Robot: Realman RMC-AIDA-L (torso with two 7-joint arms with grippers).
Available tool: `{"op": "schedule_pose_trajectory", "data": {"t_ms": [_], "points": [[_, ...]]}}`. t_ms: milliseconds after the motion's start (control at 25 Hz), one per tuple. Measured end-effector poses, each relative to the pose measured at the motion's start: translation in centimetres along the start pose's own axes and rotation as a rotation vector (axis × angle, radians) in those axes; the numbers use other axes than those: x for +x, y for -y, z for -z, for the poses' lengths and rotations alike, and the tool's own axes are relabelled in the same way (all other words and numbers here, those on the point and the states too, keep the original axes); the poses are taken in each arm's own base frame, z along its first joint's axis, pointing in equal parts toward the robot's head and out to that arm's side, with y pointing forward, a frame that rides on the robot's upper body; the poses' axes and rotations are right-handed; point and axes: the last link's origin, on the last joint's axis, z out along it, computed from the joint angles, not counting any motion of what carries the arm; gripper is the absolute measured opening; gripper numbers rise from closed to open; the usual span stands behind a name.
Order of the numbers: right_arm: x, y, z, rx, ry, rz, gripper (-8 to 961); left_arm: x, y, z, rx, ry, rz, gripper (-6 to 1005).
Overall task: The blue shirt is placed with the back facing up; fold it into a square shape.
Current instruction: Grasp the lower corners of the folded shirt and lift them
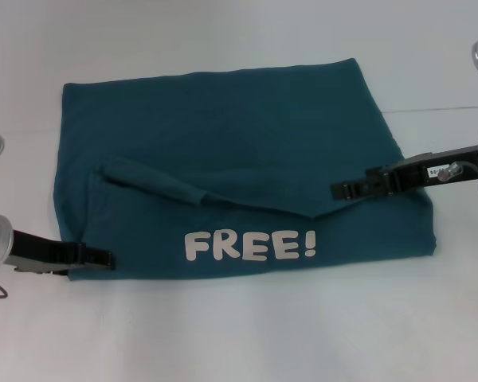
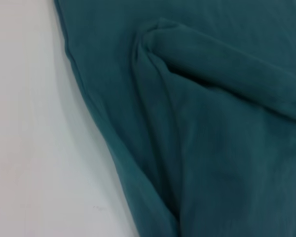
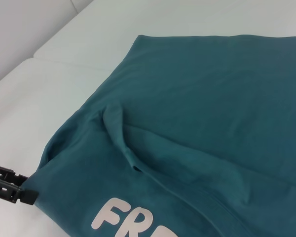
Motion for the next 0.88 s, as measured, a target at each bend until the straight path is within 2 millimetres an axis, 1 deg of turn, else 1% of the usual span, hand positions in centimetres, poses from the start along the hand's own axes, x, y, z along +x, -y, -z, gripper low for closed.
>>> {"op": "schedule_pose_trajectory", "data": {"t_ms": [360,600,800,880], "points": [[0.0,-0.1,-0.1,-0.004,-0.003,-0.001,917,-0.2,-0.7,-0.4,-0.011,0.025,-0.054,830],[0.0,-0.1,0.1,-0.012,-0.013,0.004,917,0.1,-1.0,-0.5,-0.013,0.01,-0.05,625],[-0.3,-0.1,0.2,-0.008,-0.012,0.015,916,0.5,-1.3,-0.6,-0.01,-0.008,-0.026,412],[-0.4,-0.1,0.2,-0.009,-0.011,0.02,916,0.6,-1.6,-0.8,-0.015,-0.001,-0.029,365]]}}
